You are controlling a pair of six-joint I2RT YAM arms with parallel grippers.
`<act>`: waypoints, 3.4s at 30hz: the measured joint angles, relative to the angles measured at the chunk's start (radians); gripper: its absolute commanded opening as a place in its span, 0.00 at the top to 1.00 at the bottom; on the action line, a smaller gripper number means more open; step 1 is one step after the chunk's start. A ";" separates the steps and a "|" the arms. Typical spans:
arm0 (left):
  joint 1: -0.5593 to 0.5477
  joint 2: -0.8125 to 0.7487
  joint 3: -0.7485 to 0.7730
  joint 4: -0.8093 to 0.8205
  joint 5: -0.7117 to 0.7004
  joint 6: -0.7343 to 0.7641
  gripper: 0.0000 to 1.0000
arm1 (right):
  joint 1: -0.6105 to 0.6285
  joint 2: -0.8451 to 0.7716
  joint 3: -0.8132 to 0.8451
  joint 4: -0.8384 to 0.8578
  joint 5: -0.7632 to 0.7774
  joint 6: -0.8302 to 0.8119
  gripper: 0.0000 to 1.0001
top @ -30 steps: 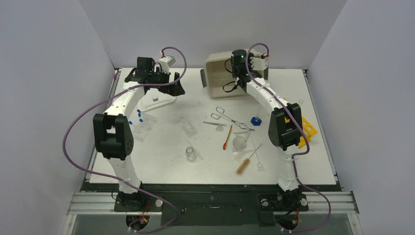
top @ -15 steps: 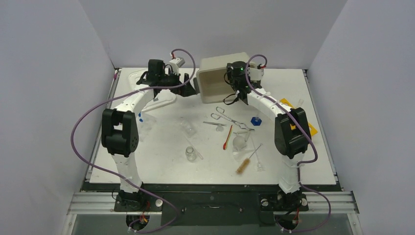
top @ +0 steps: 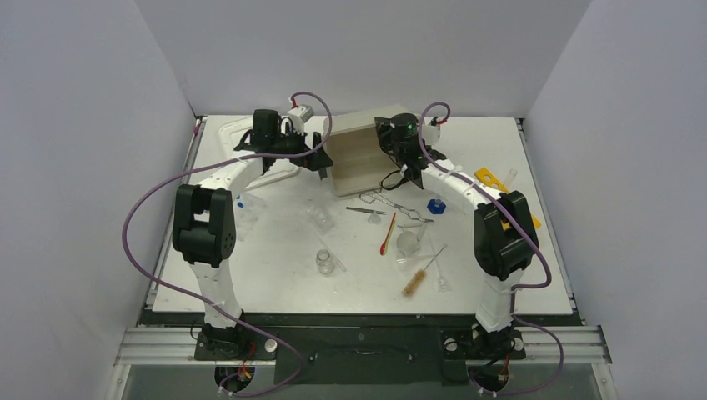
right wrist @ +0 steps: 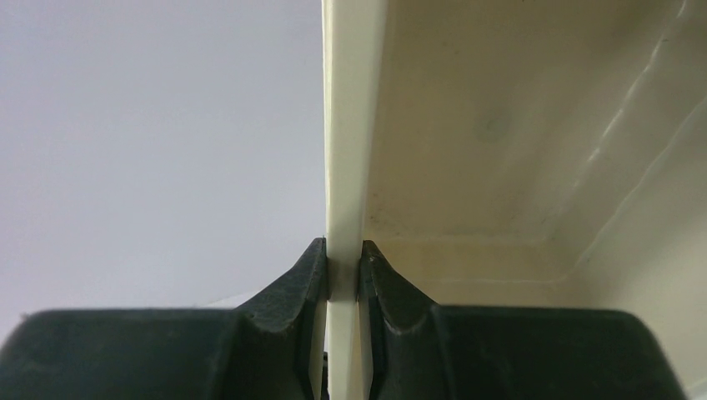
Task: Organize the chemistry lab equipment
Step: Adjust the storage box at the center of the board.
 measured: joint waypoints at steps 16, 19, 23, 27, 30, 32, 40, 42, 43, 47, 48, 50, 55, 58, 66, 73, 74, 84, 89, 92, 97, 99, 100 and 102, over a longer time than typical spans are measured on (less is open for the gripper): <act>0.014 0.016 0.049 -0.056 0.115 -0.034 0.75 | -0.003 0.000 0.031 -0.017 -0.052 0.001 0.76; 0.023 0.030 0.093 -0.081 0.143 -0.071 0.78 | -0.002 0.000 0.070 -0.023 -0.067 -0.033 0.57; 0.040 0.068 0.160 -0.115 0.173 -0.115 0.80 | -0.005 0.000 0.143 -0.061 -0.114 -0.140 0.48; 0.054 0.121 0.247 -0.171 0.178 -0.156 0.82 | -0.028 0.000 0.182 -0.093 -0.211 -0.224 0.43; 0.059 0.156 0.316 -0.217 0.170 -0.179 0.83 | -0.062 0.000 0.181 -0.131 -0.270 -0.270 0.42; 0.060 0.177 0.362 -0.257 0.161 -0.187 0.82 | -0.093 0.000 0.181 -0.160 -0.303 -0.299 0.41; 0.059 0.247 0.557 -0.461 0.136 -0.172 0.62 | -0.166 0.000 0.206 -0.292 -0.323 -0.480 0.25; 0.059 0.247 0.571 -0.492 0.123 -0.160 0.57 | -0.174 0.011 0.266 -0.376 -0.287 -0.572 0.24; 0.059 0.247 0.580 -0.510 0.111 -0.155 0.54 | -0.175 0.017 0.299 -0.401 -0.269 -0.610 0.24; 0.059 0.248 0.612 -0.557 0.050 -0.143 0.40 | -0.189 0.048 0.436 -0.497 -0.191 -0.772 0.25; 0.058 0.249 0.623 -0.566 0.035 -0.143 0.39 | -0.193 0.059 0.462 -0.514 -0.173 -0.808 0.25; 0.058 0.255 0.644 -0.579 0.007 -0.136 0.37 | -0.202 0.083 0.502 -0.541 -0.144 -0.861 0.26; 0.058 0.273 0.670 -0.610 -0.045 -0.114 0.33 | -0.224 0.187 0.562 -0.611 -0.104 -0.958 0.27; 0.058 0.290 0.682 -0.627 -0.061 -0.097 0.33 | -0.232 0.242 0.562 -0.643 -0.103 -0.985 0.28; 0.052 0.324 0.714 -0.668 -0.109 -0.053 0.29 | -0.231 0.277 0.563 -0.648 -0.127 -1.001 0.32; 0.054 0.318 0.705 -0.663 -0.068 -0.045 0.10 | -0.219 0.277 0.562 -0.578 -0.159 -1.000 0.42; 0.055 0.312 0.696 -0.660 -0.061 -0.045 0.10 | -0.217 0.277 0.562 -0.572 -0.164 -0.999 0.42; 0.049 0.316 0.723 -0.650 -0.132 -0.043 0.13 | -0.209 0.341 0.599 -0.548 -0.170 -1.006 0.54; 0.037 0.352 0.761 -0.638 -0.204 -0.024 0.16 | -0.209 0.343 0.560 -0.521 -0.170 -1.007 0.66; 0.032 0.370 0.762 -0.639 -0.201 -0.017 0.16 | -0.204 0.327 0.518 -0.475 -0.167 -1.003 0.71; 0.026 0.371 0.766 -0.642 -0.211 0.028 0.19 | -0.191 0.267 0.409 -0.424 -0.166 -0.992 0.77; 0.025 0.371 0.766 -0.647 -0.215 0.039 0.19 | -0.186 0.245 0.375 -0.421 -0.165 -0.990 0.77; 0.024 0.371 0.766 -0.650 -0.216 0.045 0.19 | -0.184 0.233 0.356 -0.421 -0.162 -0.990 0.77; 0.024 0.371 0.761 -0.654 -0.217 0.055 0.20 | -0.180 0.215 0.327 -0.420 -0.161 -0.989 0.77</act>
